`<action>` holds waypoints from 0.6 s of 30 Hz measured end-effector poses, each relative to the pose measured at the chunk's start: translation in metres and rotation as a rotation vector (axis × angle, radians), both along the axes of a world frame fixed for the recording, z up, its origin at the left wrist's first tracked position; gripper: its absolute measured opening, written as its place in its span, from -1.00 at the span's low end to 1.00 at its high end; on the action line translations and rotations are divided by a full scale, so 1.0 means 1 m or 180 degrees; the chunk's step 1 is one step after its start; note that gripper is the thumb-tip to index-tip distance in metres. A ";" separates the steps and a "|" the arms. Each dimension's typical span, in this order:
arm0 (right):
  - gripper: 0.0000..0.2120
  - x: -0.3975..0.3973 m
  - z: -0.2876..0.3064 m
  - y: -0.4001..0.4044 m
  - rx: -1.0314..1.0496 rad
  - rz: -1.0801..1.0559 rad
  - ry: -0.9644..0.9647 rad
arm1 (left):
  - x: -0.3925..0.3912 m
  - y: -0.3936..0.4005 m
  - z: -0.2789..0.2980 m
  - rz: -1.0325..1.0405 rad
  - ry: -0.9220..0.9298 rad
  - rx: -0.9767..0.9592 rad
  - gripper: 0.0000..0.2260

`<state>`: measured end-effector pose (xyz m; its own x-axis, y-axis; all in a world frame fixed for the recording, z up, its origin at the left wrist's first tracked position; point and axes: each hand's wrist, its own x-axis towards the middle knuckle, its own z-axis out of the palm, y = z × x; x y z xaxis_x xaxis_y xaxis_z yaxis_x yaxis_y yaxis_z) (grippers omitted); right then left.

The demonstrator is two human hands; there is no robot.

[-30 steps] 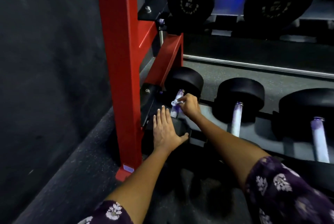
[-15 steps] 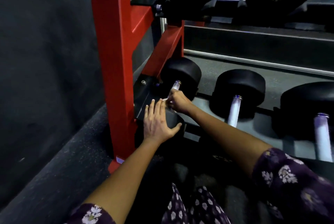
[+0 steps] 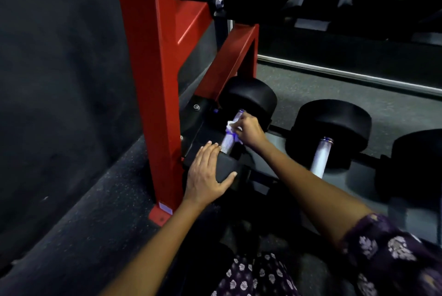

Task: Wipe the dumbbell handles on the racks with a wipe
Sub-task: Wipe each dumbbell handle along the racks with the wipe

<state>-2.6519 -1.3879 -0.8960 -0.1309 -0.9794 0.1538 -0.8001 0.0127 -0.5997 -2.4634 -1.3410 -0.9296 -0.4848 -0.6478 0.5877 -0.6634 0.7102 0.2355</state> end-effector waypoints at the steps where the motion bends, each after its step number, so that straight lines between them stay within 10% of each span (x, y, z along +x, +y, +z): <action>1: -0.85 0.004 -0.002 0.002 0.0028 0.0146 0.0122 | -0.001 0.000 -0.001 0.0024 0.0035 -0.0047 -0.39; 18: -0.84 0.026 -0.006 0.017 0.0309 0.0192 0.0117 | -0.004 -0.004 -0.011 -0.0071 0.0331 -0.0182 -0.50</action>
